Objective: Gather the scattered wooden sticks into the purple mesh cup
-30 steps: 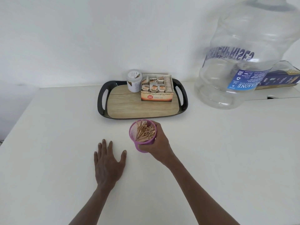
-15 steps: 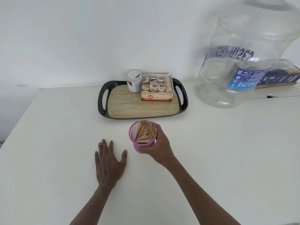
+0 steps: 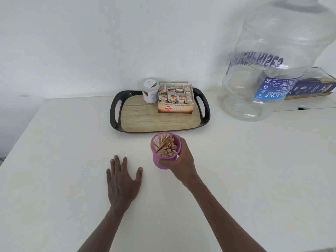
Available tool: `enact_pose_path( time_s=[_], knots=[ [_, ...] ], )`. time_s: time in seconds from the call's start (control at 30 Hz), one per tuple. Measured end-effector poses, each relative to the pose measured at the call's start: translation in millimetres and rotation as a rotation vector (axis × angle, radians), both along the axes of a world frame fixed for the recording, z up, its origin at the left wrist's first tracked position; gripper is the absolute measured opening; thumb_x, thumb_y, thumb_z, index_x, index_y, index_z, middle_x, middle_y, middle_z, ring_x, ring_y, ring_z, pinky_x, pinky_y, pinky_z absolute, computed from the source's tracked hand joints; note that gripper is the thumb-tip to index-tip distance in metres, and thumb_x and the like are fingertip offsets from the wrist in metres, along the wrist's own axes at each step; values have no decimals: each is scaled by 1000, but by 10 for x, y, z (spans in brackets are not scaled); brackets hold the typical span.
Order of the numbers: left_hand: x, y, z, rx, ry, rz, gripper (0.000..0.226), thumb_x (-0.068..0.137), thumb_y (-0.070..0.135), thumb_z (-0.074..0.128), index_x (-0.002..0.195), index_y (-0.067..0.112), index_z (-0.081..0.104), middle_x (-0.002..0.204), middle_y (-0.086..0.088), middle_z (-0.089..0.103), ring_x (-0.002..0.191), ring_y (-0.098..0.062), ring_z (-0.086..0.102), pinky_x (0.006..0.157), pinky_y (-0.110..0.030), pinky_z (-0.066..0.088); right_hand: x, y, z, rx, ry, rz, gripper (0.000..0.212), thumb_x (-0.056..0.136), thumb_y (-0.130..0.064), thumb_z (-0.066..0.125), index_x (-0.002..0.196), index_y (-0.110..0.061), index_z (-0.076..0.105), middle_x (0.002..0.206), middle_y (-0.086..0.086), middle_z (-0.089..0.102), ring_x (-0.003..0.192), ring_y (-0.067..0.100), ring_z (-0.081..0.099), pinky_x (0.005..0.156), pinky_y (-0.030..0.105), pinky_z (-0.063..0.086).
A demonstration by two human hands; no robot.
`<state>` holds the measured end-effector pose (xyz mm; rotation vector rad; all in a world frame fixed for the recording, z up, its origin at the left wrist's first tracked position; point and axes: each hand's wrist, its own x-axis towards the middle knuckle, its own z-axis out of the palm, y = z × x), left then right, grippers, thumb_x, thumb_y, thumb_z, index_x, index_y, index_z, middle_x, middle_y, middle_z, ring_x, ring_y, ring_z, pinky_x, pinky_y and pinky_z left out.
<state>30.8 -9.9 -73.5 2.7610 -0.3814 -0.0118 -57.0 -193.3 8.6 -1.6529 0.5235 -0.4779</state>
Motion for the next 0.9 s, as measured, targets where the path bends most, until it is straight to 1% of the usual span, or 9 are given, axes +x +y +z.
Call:
enact_pose_path(
  time_s=[0.17, 0.23, 0.27, 0.37, 0.5, 0.6, 0.73, 0.83, 0.9],
  knots=[
    [2, 2, -5, -2, -2, 1, 78, 91, 63, 42, 153, 15, 31, 165, -7, 12, 152, -21, 8, 124, -41, 10, -20, 6, 16, -38, 22, 79, 86, 54, -21, 93, 129, -30, 51, 118, -19, 62, 111, 1, 60, 81, 15, 54],
    [4, -2, -6, 1, 2, 3, 78, 91, 63, 41, 153, 15, 31, 165, -7, 12, 152, -21, 8, 124, -41, 9, -24, 7, 20, 17, 2, 8, 84, 53, -22, 91, 127, -32, 52, 117, -21, 63, 111, 1, 60, 82, 17, 55],
    [-1, -6, -6, 1, 5, 6, 78, 91, 63, 41, 153, 15, 31, 165, -7, 12, 152, -21, 8, 124, -41, 9, -22, 7, 32, 34, 2, -5, 84, 53, -21, 92, 127, -33, 53, 117, -21, 63, 110, 1, 61, 82, 18, 55],
    [-3, 0, 3, -3, 1, 3, 78, 91, 63, 41, 153, 15, 30, 165, -7, 12, 152, -21, 8, 124, -41, 10, -11, 29, 39, -6, 39, 106, 86, 55, -20, 94, 130, -29, 52, 117, -19, 63, 111, 4, 61, 81, 17, 56],
    [-13, -11, 14, -18, 11, 4, 78, 92, 61, 44, 153, 14, 31, 165, -8, 13, 152, -21, 8, 124, -42, 9, 0, 48, 48, 62, 8, 32, 83, 54, -16, 92, 126, -32, 53, 117, -17, 64, 109, 1, 61, 82, 20, 56],
    [-5, 0, 20, -9, 12, -4, 78, 92, 61, 43, 153, 15, 29, 165, -7, 11, 153, -20, 6, 124, -41, 9, 17, 90, 56, 35, 51, 144, 85, 57, -15, 93, 130, -28, 52, 118, -15, 64, 109, 1, 61, 80, 16, 55],
    [-20, -12, 32, -10, 11, 4, 78, 92, 61, 43, 153, 15, 29, 165, -7, 12, 153, -20, 7, 124, -41, 8, 30, 106, 54, 95, 13, 68, 83, 58, -12, 92, 128, -29, 52, 116, -17, 64, 108, 2, 61, 78, 17, 55],
    [-11, -5, 31, -8, 5, -9, 78, 92, 60, 44, 153, 15, 29, 165, -7, 12, 153, -21, 7, 124, -42, 10, 48, 141, 67, 66, 47, 161, 84, 59, -13, 93, 130, -28, 51, 119, -13, 64, 111, 5, 62, 79, 17, 55],
    [-8, -12, 33, -3, 7, -7, 78, 92, 61, 43, 153, 15, 29, 165, -8, 12, 153, -21, 7, 124, -42, 10, 49, 150, 75, 93, 25, 122, 83, 59, -13, 93, 130, -28, 51, 119, -14, 63, 110, 3, 61, 79, 17, 55]
  ],
)
